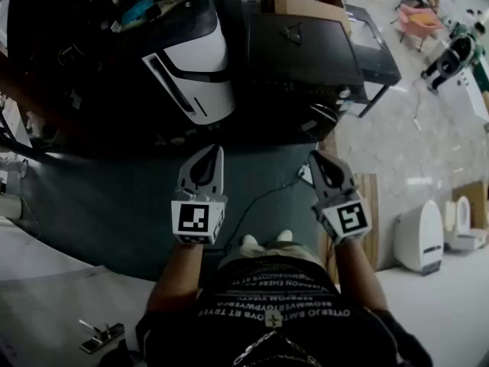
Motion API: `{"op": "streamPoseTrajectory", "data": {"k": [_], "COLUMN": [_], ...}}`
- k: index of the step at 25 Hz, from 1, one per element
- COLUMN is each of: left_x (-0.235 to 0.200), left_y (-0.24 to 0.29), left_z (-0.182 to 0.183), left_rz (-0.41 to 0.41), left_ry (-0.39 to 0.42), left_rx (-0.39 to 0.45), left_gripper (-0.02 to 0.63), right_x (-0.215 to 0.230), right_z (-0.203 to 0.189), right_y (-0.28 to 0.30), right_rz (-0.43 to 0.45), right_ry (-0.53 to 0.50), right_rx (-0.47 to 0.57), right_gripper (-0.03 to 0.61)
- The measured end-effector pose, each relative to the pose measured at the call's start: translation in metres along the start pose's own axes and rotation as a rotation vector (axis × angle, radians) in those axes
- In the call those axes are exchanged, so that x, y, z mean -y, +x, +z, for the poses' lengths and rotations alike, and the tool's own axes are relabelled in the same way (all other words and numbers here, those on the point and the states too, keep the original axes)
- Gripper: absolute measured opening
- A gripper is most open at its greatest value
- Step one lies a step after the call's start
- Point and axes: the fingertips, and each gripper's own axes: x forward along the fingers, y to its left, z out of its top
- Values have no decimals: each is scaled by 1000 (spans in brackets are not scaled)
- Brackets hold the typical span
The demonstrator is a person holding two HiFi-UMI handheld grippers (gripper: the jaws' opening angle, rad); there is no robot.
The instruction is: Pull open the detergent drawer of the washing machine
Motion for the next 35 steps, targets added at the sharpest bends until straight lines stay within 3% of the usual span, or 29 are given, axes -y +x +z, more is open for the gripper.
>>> {"op": "streamPoseTrajectory", "data": {"k": [14, 21, 28, 35], "left_x": [-35, -49, -53, -51], "left_y": [-33, -20, 16, 60], "left_z": [-26, -42, -29, -27], "left_rz": [-60, -52, -54, -49], "left_ry": [-21, -25, 36, 27], "left_rx": [-27, -63, -45, -59], "left_gripper": [3, 3, 3, 3], "right_x": [-47, -31, -1, 32], "right_z": [1, -9, -15, -24], "right_y": [6, 20, 44, 68], "right_rz": [-7, -16, -27, -34], "right_ry": [19, 12, 35, 59], "right_rx": [-34, -72, -67, -79], "right_gripper": [2, 2, 2, 2]}}
